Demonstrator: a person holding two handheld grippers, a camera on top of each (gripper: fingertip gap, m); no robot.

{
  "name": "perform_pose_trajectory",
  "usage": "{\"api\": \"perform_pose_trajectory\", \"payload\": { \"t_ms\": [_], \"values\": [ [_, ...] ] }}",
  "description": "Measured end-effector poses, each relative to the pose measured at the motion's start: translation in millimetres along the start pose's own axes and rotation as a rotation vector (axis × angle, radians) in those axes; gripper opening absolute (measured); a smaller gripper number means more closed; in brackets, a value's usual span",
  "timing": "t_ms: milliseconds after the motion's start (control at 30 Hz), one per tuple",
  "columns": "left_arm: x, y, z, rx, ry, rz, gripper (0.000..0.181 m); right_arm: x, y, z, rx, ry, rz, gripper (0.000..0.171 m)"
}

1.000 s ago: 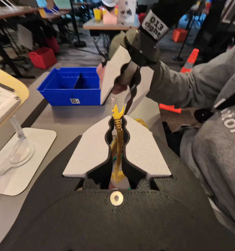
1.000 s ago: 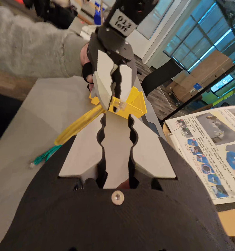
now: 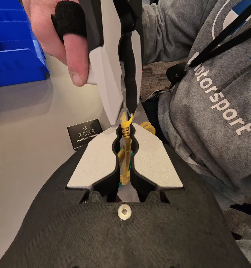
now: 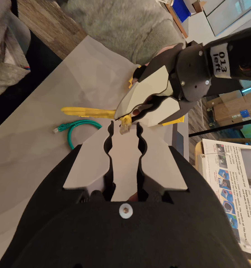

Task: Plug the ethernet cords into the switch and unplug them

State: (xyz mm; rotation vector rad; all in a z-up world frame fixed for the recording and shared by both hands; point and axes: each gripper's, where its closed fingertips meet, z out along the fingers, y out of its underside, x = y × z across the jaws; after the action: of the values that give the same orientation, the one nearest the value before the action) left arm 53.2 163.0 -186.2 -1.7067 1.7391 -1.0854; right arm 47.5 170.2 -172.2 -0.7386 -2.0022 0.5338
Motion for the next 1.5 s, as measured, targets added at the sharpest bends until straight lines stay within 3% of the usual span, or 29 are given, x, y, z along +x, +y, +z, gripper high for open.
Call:
{"api": "perform_pose_trajectory", "payload": {
  "t_ms": [433,900,1200,1300,1500],
  "values": [
    [-5,14,17,-0.085,0.054,-0.032,0.010,-13,15,5,-0.016,-0.021,0.013,0.017],
    [-7,17,26,-0.091,0.109,-0.050,0.010,-16,23,-8,0.007,-0.022,0.076,0.030],
    [-1,10,24,-0.010,0.214,-0.088,0.010,-16,21,2,-0.019,0.073,-0.052,0.014],
    [-3,8,22,0.033,0.236,-0.118,0.010,-13,22,1,-0.019,0.082,-0.007,0.012],
    [-20,0,21,0.104,0.114,-0.134,0.021,-5,31,-6,0.001,0.100,0.099,0.010]
  ]
}}
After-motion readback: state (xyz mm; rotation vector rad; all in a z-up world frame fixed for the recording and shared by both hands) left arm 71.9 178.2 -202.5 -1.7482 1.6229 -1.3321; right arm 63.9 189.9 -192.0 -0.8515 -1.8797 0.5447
